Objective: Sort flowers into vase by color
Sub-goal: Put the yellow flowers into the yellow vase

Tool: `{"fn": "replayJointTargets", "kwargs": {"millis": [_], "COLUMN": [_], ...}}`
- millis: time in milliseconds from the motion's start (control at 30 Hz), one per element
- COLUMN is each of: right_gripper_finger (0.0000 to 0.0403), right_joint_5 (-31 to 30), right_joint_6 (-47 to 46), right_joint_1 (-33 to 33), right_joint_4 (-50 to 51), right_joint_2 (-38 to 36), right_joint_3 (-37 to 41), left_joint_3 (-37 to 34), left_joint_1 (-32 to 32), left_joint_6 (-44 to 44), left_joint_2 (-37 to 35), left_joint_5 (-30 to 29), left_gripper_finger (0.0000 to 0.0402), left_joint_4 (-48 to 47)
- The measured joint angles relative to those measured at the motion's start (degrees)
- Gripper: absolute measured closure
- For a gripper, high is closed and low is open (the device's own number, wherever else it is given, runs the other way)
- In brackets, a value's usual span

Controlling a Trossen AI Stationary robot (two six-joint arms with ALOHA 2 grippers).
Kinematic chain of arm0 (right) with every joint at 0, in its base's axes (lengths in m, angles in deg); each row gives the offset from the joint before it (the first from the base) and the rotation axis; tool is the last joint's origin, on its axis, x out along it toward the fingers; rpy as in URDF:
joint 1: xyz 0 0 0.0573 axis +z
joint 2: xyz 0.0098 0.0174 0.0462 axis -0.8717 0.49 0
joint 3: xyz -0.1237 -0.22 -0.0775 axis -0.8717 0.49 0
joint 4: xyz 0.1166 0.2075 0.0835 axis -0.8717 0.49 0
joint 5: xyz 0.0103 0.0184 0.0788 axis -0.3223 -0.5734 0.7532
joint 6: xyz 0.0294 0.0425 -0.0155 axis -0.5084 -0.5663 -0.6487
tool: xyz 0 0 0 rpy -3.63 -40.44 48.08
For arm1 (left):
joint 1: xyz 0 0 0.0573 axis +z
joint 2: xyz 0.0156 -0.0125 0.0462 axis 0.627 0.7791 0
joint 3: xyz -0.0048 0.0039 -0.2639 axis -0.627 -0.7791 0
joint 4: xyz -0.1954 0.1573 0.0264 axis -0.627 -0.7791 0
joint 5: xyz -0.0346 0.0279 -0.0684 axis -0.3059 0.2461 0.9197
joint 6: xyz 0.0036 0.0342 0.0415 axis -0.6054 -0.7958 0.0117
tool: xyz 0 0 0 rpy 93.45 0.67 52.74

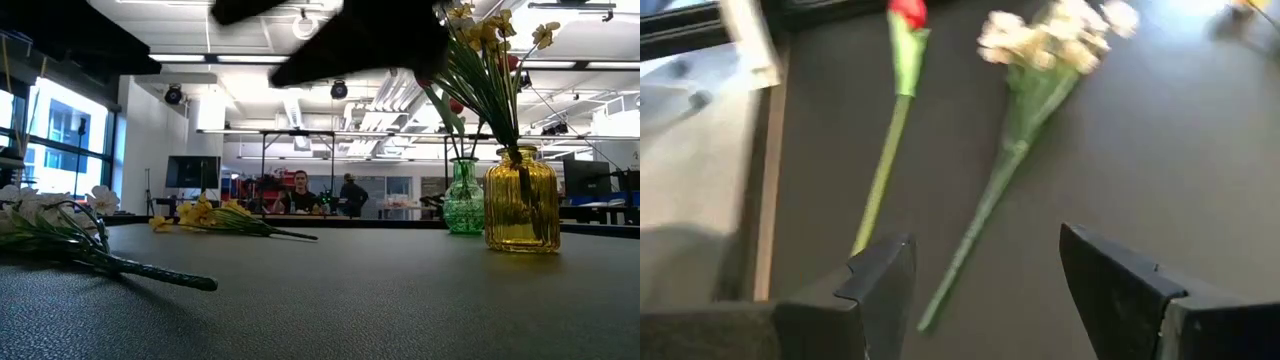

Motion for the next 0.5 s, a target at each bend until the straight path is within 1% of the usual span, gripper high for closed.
{"fn": "replayJointTargets", "kwargs": {"millis": [100, 233, 367, 500], "right_gripper_finger": [0.0171, 0.0171, 0.0171, 0.0171], "right_joint_5": [-5.29, -12.11, -12.86, -17.10], "right_joint_6": [-4.90, -10.70, -11.57, -12.09], "right_joint_1": [-0.19, -1.65, -4.42, -7.76], "right_joint_4": [0.10, -0.46, -3.63, -7.45], "right_joint_2": [2.76, 5.46, 8.34, 10.69], "right_joint_3": [0.00, 0.00, 0.00, 0.00], "left_joint_3": [-0.02, -0.02, 0.00, 0.00], "left_joint_1": [0.61, 0.65, 0.65, 0.64], "left_joint_6": [-0.27, 1.80, 2.78, 3.99], "left_joint_2": [0.85, 2.12, 3.62, 4.98], "left_joint_5": [0.60, 2.06, 4.71, 5.90], "left_gripper_finger": [0.0241, 0.0241, 0.0241, 0.0241], "left_joint_4": [0.34, 0.51, 0.83, 0.98]}}
